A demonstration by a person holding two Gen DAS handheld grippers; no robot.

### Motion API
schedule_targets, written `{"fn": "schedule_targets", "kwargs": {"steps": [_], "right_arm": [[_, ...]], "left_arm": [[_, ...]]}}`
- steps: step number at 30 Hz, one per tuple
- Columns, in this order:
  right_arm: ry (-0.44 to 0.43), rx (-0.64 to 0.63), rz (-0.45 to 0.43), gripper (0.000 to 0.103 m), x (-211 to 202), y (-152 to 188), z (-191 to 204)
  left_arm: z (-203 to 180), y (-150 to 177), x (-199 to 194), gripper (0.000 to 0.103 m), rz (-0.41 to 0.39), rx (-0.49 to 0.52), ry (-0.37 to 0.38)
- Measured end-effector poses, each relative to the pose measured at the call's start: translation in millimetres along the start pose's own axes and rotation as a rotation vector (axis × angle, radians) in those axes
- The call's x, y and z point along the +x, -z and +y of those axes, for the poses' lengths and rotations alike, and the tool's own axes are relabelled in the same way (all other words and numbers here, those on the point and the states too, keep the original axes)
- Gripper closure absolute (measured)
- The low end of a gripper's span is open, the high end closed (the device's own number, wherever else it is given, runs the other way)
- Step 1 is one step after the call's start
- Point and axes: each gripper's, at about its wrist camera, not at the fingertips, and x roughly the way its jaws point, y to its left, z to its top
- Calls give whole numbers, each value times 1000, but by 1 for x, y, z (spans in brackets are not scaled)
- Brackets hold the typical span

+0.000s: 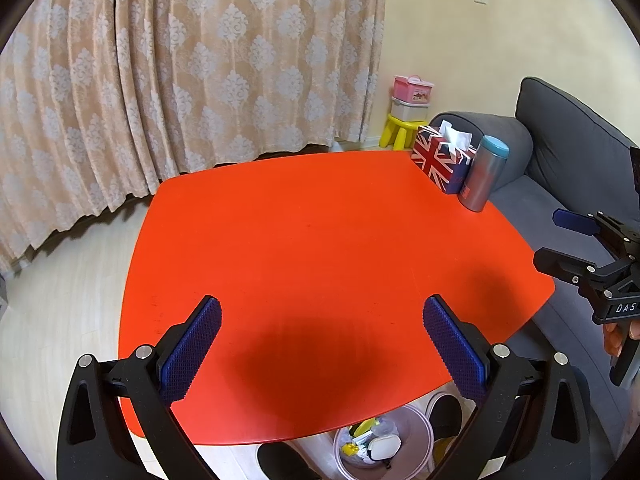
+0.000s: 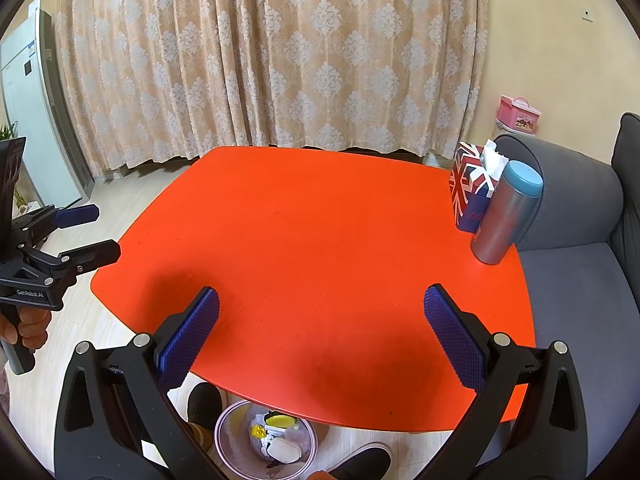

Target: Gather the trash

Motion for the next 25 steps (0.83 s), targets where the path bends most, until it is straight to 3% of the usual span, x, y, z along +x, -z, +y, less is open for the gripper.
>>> {"fn": "schedule_targets", "kwargs": {"steps": [25], "right_arm": [[-1,1,0,3,0,0,-1]], "left_arm": [[-8,0,2,6,4,15,7]]}}
